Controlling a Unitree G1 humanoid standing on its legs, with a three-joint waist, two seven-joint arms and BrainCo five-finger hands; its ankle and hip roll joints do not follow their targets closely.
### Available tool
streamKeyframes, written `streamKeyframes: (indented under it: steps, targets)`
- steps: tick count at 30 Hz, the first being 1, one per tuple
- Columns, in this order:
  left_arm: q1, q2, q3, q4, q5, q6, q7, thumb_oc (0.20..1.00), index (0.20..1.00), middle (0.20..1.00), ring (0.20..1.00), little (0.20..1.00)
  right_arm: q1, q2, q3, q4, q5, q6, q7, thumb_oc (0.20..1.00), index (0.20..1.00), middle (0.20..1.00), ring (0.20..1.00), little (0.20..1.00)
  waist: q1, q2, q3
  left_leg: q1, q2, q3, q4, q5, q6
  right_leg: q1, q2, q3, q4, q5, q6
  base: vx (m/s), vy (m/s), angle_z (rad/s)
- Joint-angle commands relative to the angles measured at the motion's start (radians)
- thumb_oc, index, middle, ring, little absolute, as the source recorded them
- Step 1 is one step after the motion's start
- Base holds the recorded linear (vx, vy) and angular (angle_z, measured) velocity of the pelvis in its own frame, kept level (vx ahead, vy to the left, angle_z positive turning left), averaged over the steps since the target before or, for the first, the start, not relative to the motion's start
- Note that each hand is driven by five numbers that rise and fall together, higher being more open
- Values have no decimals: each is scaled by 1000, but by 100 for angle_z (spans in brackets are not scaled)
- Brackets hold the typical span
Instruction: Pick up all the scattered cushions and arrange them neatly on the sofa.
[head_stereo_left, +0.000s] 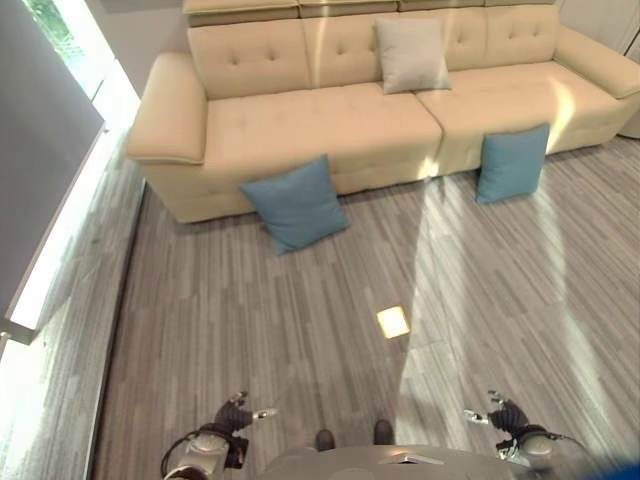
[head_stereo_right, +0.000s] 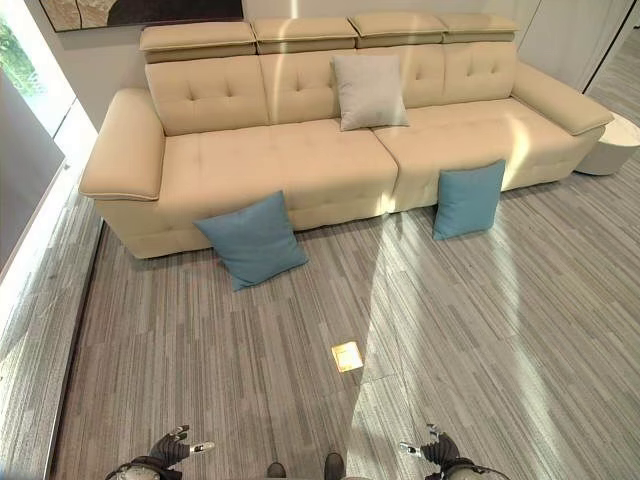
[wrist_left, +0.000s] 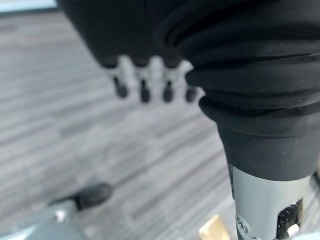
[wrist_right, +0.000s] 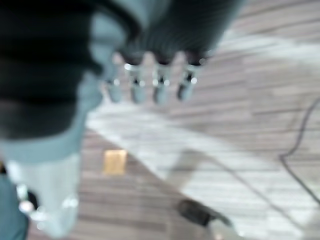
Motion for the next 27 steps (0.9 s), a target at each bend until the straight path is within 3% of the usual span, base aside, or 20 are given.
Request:
streamKeyframes:
  steps: [1, 16, 19, 21, 24, 27]
  targets:
    - [-77, 1, 27, 50, 30, -11, 5, 1000, 1000, 1000, 1000, 1000, -28, -18, -1, 45, -50, -1, -14, 1000, 1000, 1000, 1000, 1000, 12, 0, -6, 5, 30, -23, 9, -25, -66, 70, -43, -6, 9, -58, 94, 0, 0, 0]
    - [-76, -24, 3, 53, 19, -3, 6, 1000, 1000, 1000, 1000, 1000, -31, -1, -1, 72, -43, 14, -13, 1000, 1000, 1000, 1000, 1000, 8, -2, 8, 12, 39, -49, 9, -17, -72, 82, -26, -23, 19, -77, 74, -5, -42, 7]
    - [-85, -19, -4, 47, 10, -2, 8, 1000, 1000, 1000, 1000, 1000, -47, -3, 7, 64, -27, 13, -10, 1000, 1000, 1000, 1000, 1000, 12, -5, 29, 2, 52, -68, 16, 0, -75, 58, -14, -17, 53, -95, 56, -50, -107, 14]
    - [-90, -16, -6, 44, 7, -3, 11, 1000, 1000, 1000, 1000, 1000, -52, -4, 8, 58, -23, 11, -9, 1000, 1000, 1000, 1000, 1000, 11, -11, 43, -27, 52, -76, 59, -8, -79, 50, -14, -17, 65, -101, 49, -84, -71, 13]
    - [-121, -13, -26, 35, -2, -5, 13, 1000, 1000, 1000, 1000, 1000, -66, -20, 8, 38, -11, 8, -12, 1000, 1000, 1000, 1000, 1000, 12, -31, 90, -167, 46, -66, 249, -15, -106, 23, -30, -37, 92, -108, 28, -83, -69, 39]
    - [-120, -17, -33, 37, 6, -4, 13, 1000, 1000, 1000, 1000, 1000, -64, -26, 8, 44, -12, 14, -8, 1000, 1000, 1000, 1000, 1000, 8, -29, 79, -195, 48, -25, 241, -24, -93, 34, -32, -66, 77, -116, 28, 90, -5, 61]
